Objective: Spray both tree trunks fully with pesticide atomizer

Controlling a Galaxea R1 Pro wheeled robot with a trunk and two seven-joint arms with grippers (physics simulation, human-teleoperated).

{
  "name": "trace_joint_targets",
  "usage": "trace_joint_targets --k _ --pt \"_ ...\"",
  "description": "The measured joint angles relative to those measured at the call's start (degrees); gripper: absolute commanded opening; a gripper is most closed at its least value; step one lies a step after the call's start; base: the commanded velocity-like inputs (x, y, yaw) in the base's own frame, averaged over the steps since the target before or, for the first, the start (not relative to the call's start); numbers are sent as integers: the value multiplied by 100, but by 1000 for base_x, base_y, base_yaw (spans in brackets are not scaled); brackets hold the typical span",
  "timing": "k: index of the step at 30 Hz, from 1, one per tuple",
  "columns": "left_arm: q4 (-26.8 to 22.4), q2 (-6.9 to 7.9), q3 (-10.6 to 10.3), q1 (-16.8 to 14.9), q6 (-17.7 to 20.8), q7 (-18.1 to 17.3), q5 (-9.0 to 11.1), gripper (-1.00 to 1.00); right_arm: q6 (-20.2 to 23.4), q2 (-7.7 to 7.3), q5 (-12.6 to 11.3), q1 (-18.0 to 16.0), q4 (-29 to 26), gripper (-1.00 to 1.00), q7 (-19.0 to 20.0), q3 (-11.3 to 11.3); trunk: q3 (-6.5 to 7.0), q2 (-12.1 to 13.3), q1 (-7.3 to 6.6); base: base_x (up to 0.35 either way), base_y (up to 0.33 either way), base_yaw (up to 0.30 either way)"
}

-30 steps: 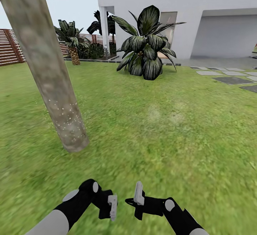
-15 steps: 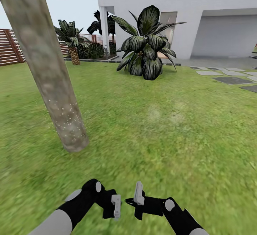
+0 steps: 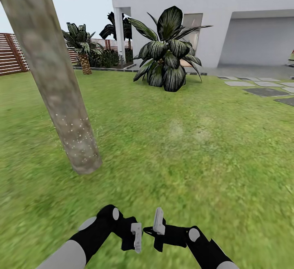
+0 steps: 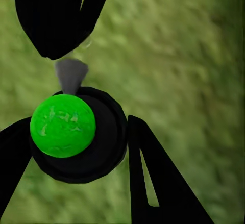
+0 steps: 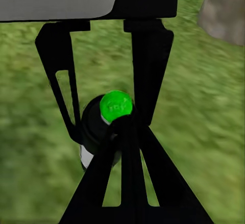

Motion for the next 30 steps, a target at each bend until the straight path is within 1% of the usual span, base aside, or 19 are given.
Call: trace_joint_targets --k 4,14,16,18,19,21,23,25,26,27,28,29,30 --pt "3 -39 6 0 0 0 -4 -100 0 0 0 0 2 -100 0 0 0 0 0 0 0 0" --pt "5 -34 9 0 0 2 -11 -100 0 0 0 0 0 -100 0 0 0 0 0 0 0 0" --pt "11 -5 16 0 0 7 -15 -100 0 0 0 0 -1 -100 0 0 0 0 0 0 0 0" --pt "17 62 89 0 -8 8 -29 -100 0 0 0 0 2 -100 0 0 0 0 0 0 0 0" --pt "20 145 133 -1 -12 9 -45 -100 0 0 0 0 2 -100 0 0 0 0 0 0 0 0" --pt "19 373 192 0 -15 -2 -61 -100 0 0 0 0 3 -100 -1 1 0 0 0 0 0 0" --pt "18 627 204 5 -16 -6 -65 -100 0 0 0 0 3 -100 -1 1 0 0 0 0 0 0" --pt "17 835 207 8 -16 -7 -57 -100 0 0 0 0 3 -100 -1 1 0 0 0 0 0 0" --pt "18 971 208 8 -11 -7 -74 -100 0 -4 0 0 7 -100 -1 1 0 0 0 0 0 0" --pt "17 1205 209 9 -2 -9 -86 -100 0 -8 0 0 10 -100 -1 1 0 0 0 0 0 0" --pt "18 1352 209 11 7 -12 -105 -100 0 -8 0 0 10 -100 -1 1 0 0 0 0 0 0" --pt "17 1495 209 14 14 -14 -107 -100 0 -9 0 0 11 100 -1 1 0 0 0 0 0 0" --pt "17 1739 216 15 32 -3 -102 -100 -1 -10 2 0 11 100 -1 -5 0 0 0 0 0 0"
